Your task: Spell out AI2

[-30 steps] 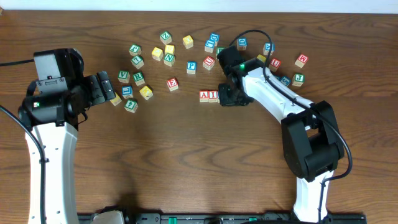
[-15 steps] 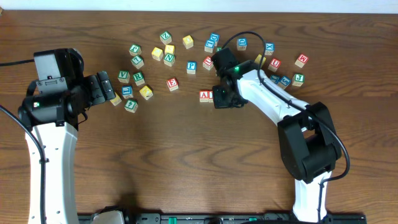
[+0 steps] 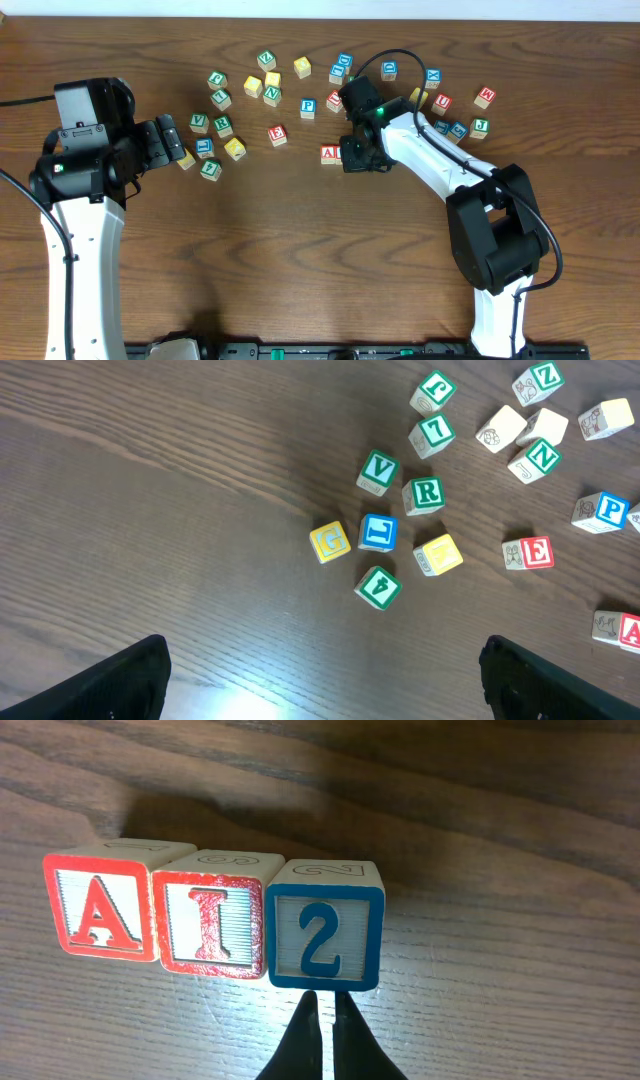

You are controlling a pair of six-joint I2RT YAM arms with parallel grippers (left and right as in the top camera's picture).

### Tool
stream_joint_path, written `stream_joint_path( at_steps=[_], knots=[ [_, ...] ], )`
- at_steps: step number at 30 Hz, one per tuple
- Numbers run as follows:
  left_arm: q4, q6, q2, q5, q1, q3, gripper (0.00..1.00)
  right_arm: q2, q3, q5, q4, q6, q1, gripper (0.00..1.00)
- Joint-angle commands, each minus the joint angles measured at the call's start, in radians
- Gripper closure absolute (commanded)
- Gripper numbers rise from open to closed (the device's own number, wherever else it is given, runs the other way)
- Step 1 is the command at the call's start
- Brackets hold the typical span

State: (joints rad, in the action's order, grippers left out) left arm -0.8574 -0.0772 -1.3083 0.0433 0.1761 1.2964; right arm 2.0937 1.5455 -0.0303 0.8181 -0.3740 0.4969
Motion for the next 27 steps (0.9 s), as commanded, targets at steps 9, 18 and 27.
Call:
stream_joint_path(
  at_steps=[9,18,27],
  knots=[
    [-0.002,0.006,-0.005,-0.002,0.004,0.003,0.02,0.001,0.011,-0.003,-0.007,0.01,0.002,0.99],
    [-0.002,0.006,-0.005,-0.002,0.004,0.003,0.02,-0.011,0.011,-0.006,-0.006,0.016,0.002,0.99],
    [-0.002,0.006,-0.005,-0.002,0.004,0.003,0.02,-0.053,0.011,0.013,0.013,-0.009,-0.022,0.99]
  ],
)
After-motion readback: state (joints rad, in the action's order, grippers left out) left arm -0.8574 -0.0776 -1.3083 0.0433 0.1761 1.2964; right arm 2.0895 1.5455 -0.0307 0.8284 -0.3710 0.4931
